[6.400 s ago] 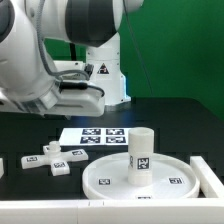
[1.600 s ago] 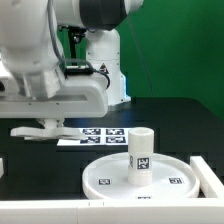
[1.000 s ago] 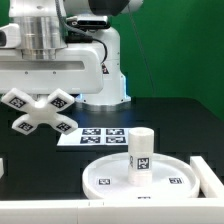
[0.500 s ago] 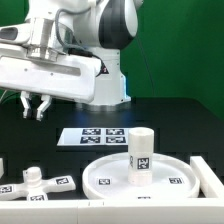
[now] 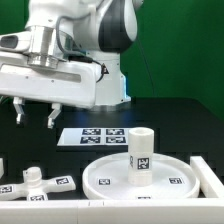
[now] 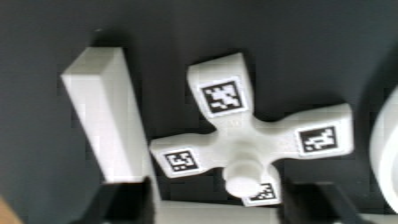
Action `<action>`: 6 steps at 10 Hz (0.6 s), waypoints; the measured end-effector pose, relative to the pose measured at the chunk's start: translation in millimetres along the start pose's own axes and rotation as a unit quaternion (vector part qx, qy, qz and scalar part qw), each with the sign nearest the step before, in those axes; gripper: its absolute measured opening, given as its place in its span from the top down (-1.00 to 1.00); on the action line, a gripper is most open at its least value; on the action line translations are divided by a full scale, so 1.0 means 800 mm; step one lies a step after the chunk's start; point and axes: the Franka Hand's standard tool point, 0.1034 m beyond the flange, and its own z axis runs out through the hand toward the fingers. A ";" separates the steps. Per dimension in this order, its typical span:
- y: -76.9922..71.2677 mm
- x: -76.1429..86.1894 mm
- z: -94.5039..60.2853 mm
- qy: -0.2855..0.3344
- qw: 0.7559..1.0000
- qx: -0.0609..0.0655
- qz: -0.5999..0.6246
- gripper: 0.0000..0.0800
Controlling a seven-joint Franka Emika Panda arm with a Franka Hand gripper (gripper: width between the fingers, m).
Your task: Assemble round table
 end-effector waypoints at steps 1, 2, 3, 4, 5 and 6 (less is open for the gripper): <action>-0.005 0.024 -0.008 -0.043 0.998 0.036 0.006 -0.40; -0.003 0.050 -0.014 -0.055 0.997 0.048 0.012 -0.40; -0.007 0.068 -0.019 -0.081 0.994 0.068 0.014 -0.59; -0.009 0.086 -0.023 -0.068 0.996 0.061 -0.001 -0.59; -0.019 0.073 -0.021 -0.107 0.991 0.078 0.004 -0.61; -0.023 0.071 -0.023 -0.147 0.985 0.090 0.004 -0.62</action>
Offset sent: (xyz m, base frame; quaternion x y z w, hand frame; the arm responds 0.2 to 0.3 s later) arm 0.0325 -0.0029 0.0255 -0.0861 0.0364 -0.1210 0.9882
